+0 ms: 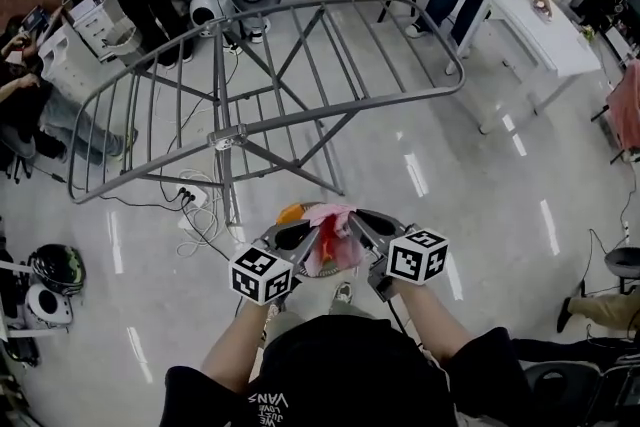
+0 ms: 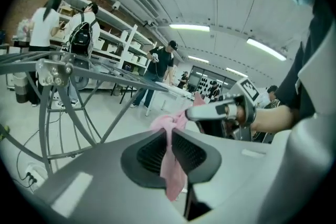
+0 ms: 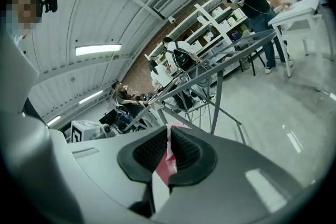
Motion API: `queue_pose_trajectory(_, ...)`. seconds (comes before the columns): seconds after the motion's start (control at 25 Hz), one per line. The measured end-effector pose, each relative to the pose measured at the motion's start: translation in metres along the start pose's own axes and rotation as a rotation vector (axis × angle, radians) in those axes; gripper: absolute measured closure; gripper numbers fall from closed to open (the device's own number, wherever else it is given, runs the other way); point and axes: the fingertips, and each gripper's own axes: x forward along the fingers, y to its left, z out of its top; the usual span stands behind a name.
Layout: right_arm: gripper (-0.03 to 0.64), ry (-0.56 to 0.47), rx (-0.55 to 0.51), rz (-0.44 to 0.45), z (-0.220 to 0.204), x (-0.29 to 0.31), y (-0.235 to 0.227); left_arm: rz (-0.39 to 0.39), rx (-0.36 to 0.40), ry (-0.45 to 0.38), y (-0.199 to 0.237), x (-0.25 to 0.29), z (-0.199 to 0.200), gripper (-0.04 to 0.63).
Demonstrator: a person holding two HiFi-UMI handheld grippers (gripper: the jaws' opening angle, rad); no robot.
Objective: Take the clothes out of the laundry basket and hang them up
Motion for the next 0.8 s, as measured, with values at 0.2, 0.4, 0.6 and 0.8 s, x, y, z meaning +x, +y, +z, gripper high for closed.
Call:
queue_pose_trajectory(0.2,0.548,0.033,-0.032,-0.049,-0.011,0.007,-0.016,0.002,0.029,-0.044,-0.004,-0.008,0.035,0.565)
queue_pose_trajectory(0.4,0.416,0.059,-0.061,-0.071,-0.026,0.006,-0.027,0.007,0.090,-0.057,-0.014,-0.009,0.057,0.566)
queue_pose_trajectory(0.6,0.399,0.137,-0.123,-0.101,-0.055,0.002,-0.042,0.018,0.117,-0.100,-0.018,-0.020,0.086,0.566)
queue_pose_trajectory(0.8,0.396,0.243,-0.261,-0.145,-0.090,0.007,-0.052,0.037,0.149,-0.155,-0.022,-0.041,0.120,0.566)
